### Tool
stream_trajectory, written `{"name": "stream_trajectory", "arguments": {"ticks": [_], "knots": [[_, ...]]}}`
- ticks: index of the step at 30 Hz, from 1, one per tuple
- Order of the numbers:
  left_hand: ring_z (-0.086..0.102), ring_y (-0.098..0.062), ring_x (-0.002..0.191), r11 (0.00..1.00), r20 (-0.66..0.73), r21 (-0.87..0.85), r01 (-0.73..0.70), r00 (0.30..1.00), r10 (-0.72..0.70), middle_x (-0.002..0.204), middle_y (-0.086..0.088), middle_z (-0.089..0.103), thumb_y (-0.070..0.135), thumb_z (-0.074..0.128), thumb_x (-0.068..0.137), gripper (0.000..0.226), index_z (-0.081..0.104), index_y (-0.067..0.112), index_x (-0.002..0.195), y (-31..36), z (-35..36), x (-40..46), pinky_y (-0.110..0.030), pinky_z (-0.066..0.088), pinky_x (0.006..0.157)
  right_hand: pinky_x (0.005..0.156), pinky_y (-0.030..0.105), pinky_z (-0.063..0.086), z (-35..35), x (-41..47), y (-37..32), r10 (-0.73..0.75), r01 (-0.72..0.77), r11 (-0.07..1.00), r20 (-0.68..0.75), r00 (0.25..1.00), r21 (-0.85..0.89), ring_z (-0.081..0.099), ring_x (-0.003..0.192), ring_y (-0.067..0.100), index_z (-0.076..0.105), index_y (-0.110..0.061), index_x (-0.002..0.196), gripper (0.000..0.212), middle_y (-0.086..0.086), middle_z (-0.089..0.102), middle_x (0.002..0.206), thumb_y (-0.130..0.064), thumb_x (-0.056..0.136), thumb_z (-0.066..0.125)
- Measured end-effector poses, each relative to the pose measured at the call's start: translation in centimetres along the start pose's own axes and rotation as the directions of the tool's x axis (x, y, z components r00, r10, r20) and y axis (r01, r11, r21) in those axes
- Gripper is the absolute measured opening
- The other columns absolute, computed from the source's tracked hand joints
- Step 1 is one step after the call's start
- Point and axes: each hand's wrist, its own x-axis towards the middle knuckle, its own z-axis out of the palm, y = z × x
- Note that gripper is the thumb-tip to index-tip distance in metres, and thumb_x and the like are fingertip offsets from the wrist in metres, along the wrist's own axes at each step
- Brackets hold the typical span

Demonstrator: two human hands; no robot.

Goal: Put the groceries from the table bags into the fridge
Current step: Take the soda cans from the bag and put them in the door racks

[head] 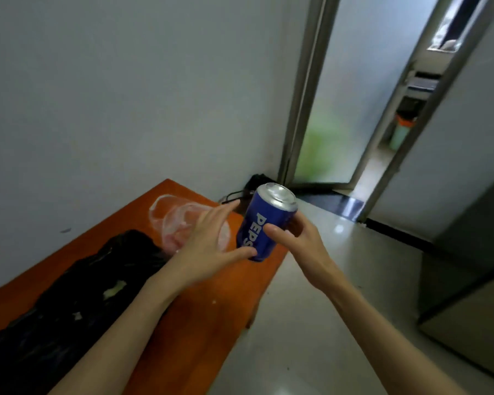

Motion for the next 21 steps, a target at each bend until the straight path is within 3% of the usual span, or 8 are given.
{"name": "stream_trajectory", "arguments": {"ticks": [5, 8, 12, 15, 18, 21], "knots": [[0.007, -0.012, 0.144, 0.955, 0.003, 0.118, -0.27, 0.962, 0.272, 0.156, 0.007, 0.012, 0.061, 0.046, 0.082, 0.073, 0.016, 0.037, 0.145, 10.1, 8.3, 2.5, -0.048, 0.016, 0.116, 0.088, 0.027, 0.049, -14.8, -5.7, -2.3, -0.06, 0.039, 0.996, -0.258, 0.964, -0.085, 0.056, 0.109, 0.012, 0.05, -0.024, 0.119, 0.061, -0.004, 0.06, 0.115, -0.042, 0.067, 0.076], [-0.002, -0.01, 0.144, 0.883, 0.025, 0.198, -0.425, 0.903, 0.428, 0.157, 0.006, 0.006, 0.062, 0.033, 0.083, 0.07, 0.011, 0.037, 0.145, 15.4, 13.4, 3.3, -0.046, 0.012, 0.117, 0.081, 0.026, 0.054, -22.7, -9.9, -3.4, -0.106, 0.094, 0.994, -0.383, 0.918, -0.05, 0.059, 0.104, 0.014, 0.05, -0.029, 0.112, 0.046, -0.004, 0.061, 0.112, -0.036, 0.07, 0.068], [-0.004, -0.011, 0.144, 0.793, 0.045, 0.213, -0.571, 0.817, 0.575, 0.157, 0.004, 0.005, 0.061, 0.026, 0.083, 0.07, 0.013, 0.033, 0.146, 22.7, 19.4, 4.9, -0.044, 0.01, 0.117, 0.083, 0.032, 0.054, -31.6, -15.6, -5.0, -0.164, 0.148, 0.986, -0.556, 0.815, -0.075, 0.061, 0.104, 0.018, 0.052, -0.034, 0.105, 0.045, -0.003, 0.062, 0.11, -0.041, 0.068, 0.076], [-0.002, -0.015, 0.145, 0.738, 0.055, 0.193, -0.647, 0.758, 0.65, 0.157, 0.003, 0.006, 0.061, 0.023, 0.083, 0.07, 0.012, 0.032, 0.146, 28.9, 22.9, 6.5, -0.042, 0.007, 0.117, 0.078, 0.026, 0.056, -37.6, -19.0, -6.4, -0.209, 0.175, 0.978, -0.635, 0.744, -0.116, 0.06, 0.107, 0.019, 0.051, -0.031, 0.107, 0.041, -0.001, 0.062, 0.111, -0.035, 0.07, 0.069], [0.0, -0.018, 0.145, 0.676, 0.051, 0.204, -0.708, 0.697, 0.715, 0.157, -0.002, 0.01, 0.061, 0.021, 0.083, 0.069, 0.012, 0.032, 0.146, 34.7, 25.8, 8.5, -0.048, 0.01, 0.117, 0.079, 0.02, 0.055, -43.0, -21.2, -8.1, -0.274, 0.18, 0.962, -0.701, 0.658, -0.207, 0.059, 0.107, 0.017, 0.05, -0.021, 0.118, 0.054, 0.004, 0.06, 0.117, -0.035, 0.068, 0.065], [0.001, -0.019, 0.145, 0.627, 0.046, 0.218, -0.748, 0.649, 0.759, 0.157, -0.004, 0.011, 0.06, 0.019, 0.084, 0.069, 0.012, 0.032, 0.146, 39.8, 28.9, 10.8, -0.048, 0.011, 0.117, 0.083, 0.025, 0.055, -48.2, -22.2, -9.4, -0.329, 0.168, 0.944, -0.763, 0.557, -0.284, 0.057, 0.111, 0.018, 0.049, -0.015, 0.126, 0.064, 0.008, 0.056, 0.124, -0.038, 0.069, 0.067]]}}
